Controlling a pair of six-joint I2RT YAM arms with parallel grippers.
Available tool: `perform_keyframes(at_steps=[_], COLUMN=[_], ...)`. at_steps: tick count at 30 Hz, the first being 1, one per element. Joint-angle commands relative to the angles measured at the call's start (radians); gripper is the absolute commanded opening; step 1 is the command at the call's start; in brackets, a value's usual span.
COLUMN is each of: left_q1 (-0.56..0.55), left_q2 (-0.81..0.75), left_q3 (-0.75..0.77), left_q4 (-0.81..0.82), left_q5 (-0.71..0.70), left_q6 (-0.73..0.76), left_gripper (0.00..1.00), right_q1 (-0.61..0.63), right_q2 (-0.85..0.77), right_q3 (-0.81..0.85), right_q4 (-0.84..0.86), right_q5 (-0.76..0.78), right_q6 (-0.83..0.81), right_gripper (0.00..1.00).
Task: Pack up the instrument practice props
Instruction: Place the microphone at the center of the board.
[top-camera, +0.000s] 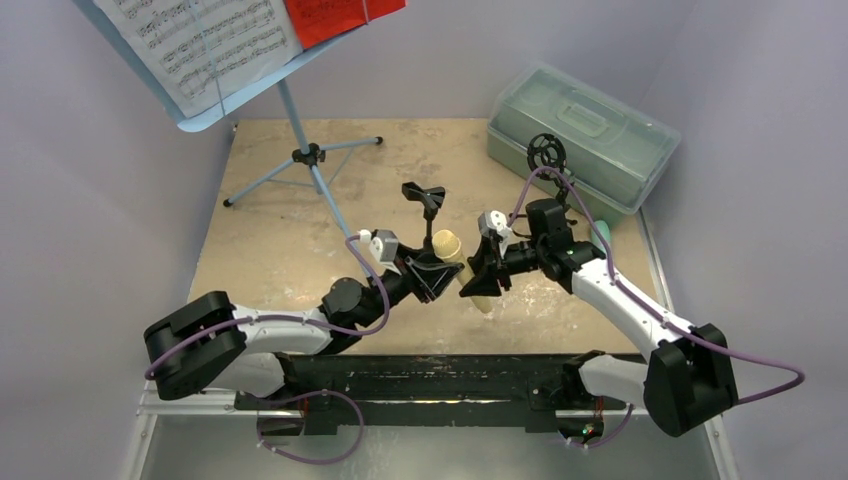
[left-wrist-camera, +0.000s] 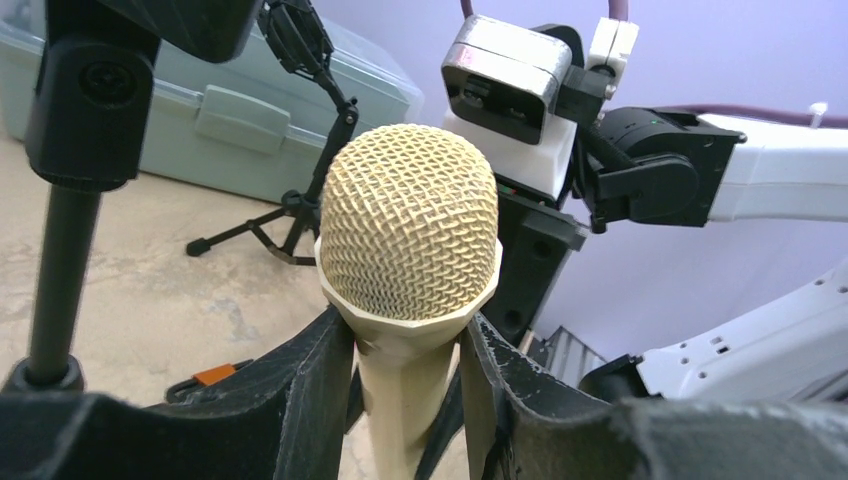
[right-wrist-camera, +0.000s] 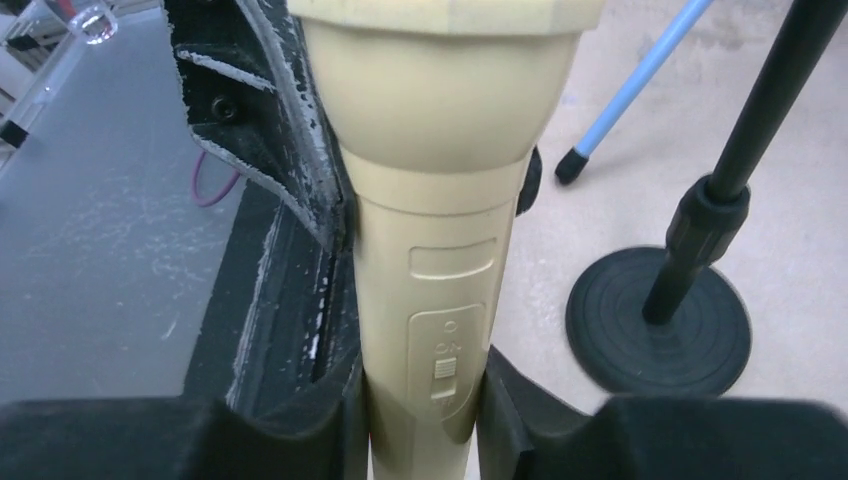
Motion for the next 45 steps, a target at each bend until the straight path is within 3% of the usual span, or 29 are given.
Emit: perform_keyframes(at_steps=[1,3,5,10,13,16,22,36,45], left_q1=[-0.008,-0.008,-0.006,-0.006,-0.006,-0.005,-0.005,-0.006,-0.006], left_q2=[0.000,-0.011,-0.038,-0.197,-0.328,-0.458,-0.637,-0.659,-0.688], left_q3=[0.023,0.012,-0.003,-0.044,-0.049,-0.042,-0.041,0.019,0.007], left_q4=[0.098,0.079,0.042,-0.160,-0.360,-0.586,-0.831,-0.977,-0.969], left_q5=[-0.032,-0.031,-0.032,-0.058,-0.079,-0.117,-0.239,-0.271,-0.259], left_q6=[-0.001,-0.008,-0.001,0.060,0.127,0.188,0.259,0.317,0.316], left_gripper=[0.00,0.17,0.35,0.77,0.88,0.94,1.00,1.00,1.00], right_q1=[0.004,-0.001,-0.019,-0.069,-0.110,-0.152,-0.206,-0.345,-0.467], right_q2=[-0.014,-0.015,-0.022,-0.061,-0.101,-0.145,-0.182,-0.324,-0.323], right_q3=[0.016,0.038,0.056,0.113,0.147,0.169,0.206,0.124,-0.015], right_q4=[-0.011,-0.052,-0.104,-0.366,-0.496,-0.585,-0.758,-0.899,-0.726], right_q5=[-0.001,0.008,0.021,0.130,0.218,0.312,0.509,0.842,1.040], right_q6=[-0.031,-0.068,-0.113,-0.412,-0.522,-0.570,-0.600,-0.615,-0.615], right_gripper=[0.17,0.05,0.00,0.00,0.00,0.00,0.00,0.00,0.00])
